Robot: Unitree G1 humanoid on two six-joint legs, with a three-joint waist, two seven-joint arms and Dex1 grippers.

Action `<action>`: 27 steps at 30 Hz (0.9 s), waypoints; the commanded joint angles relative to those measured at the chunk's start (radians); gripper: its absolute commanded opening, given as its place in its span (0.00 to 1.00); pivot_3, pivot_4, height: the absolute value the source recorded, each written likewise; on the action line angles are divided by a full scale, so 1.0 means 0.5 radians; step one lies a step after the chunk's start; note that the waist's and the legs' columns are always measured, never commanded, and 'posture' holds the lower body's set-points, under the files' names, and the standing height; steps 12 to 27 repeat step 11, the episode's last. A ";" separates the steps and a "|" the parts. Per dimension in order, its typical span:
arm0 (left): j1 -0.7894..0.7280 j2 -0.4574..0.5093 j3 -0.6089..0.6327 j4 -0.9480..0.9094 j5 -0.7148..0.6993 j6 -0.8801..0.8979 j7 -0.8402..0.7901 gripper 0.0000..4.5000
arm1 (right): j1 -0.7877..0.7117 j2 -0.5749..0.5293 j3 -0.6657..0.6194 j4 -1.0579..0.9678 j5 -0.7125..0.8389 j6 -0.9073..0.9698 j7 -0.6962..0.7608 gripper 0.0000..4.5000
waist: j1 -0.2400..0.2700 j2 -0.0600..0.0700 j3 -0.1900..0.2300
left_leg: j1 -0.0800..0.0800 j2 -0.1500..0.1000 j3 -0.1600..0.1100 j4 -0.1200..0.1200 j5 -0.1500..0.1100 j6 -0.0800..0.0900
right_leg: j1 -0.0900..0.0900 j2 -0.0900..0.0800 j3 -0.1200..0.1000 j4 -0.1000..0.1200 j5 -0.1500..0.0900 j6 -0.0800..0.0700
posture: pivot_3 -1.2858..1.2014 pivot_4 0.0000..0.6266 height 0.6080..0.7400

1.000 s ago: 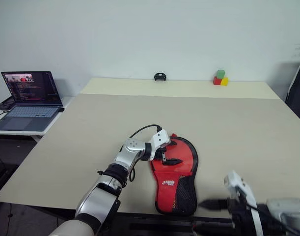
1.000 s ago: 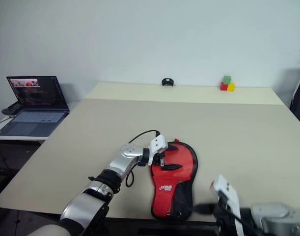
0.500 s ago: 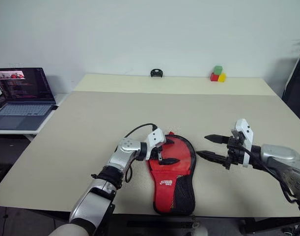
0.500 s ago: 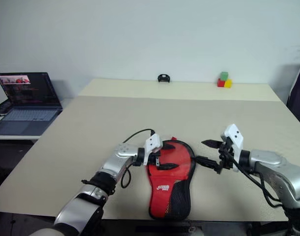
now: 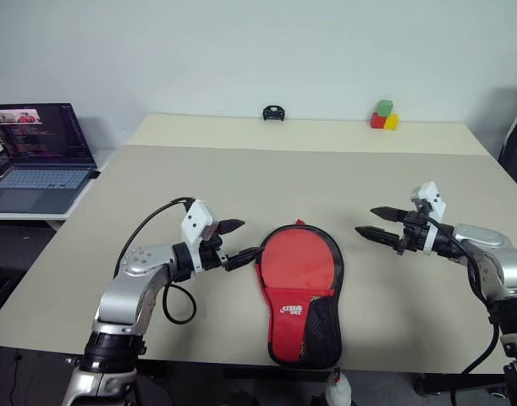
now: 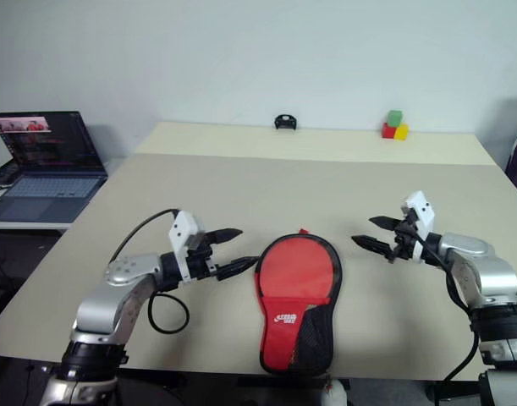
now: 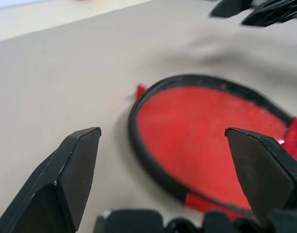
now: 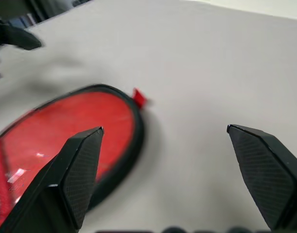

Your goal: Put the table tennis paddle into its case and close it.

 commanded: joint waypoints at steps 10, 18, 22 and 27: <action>0.019 0.141 0.021 0.039 0.148 -0.195 0.227 1.00 | -0.106 -0.114 -0.130 0.224 -0.135 -0.042 0.170 0.99 | -0.012 0.001 0.001 | 0.001 0.000 0.005 0.001 0.000 0.000 | 0.001 0.000 0.003 0.000 0.001 0.000 | 0.52 0.24 1.00; 0.001 0.129 0.022 0.081 0.152 -0.221 0.241 1.00 | -0.139 -0.116 -0.125 0.257 -0.152 -0.037 0.168 0.99 | -0.012 0.001 0.001 | 0.002 0.000 0.005 0.000 0.000 0.000 | 0.001 0.000 0.003 0.000 0.001 0.000 | 0.52 0.24 1.00; 0.001 0.129 0.022 0.081 0.152 -0.221 0.241 1.00 | -0.139 -0.116 -0.125 0.257 -0.152 -0.037 0.168 0.99 | -0.012 0.001 0.001 | 0.002 0.000 0.005 0.000 0.000 0.000 | 0.001 0.000 0.003 0.000 0.001 0.000 | 0.52 0.24 1.00; 0.001 0.129 0.022 0.081 0.152 -0.221 0.241 1.00 | -0.139 -0.116 -0.125 0.257 -0.152 -0.037 0.168 0.99 | -0.012 0.001 0.001 | 0.002 0.000 0.005 0.000 0.000 0.000 | 0.001 0.000 0.003 0.000 0.001 0.000 | 0.52 0.24 1.00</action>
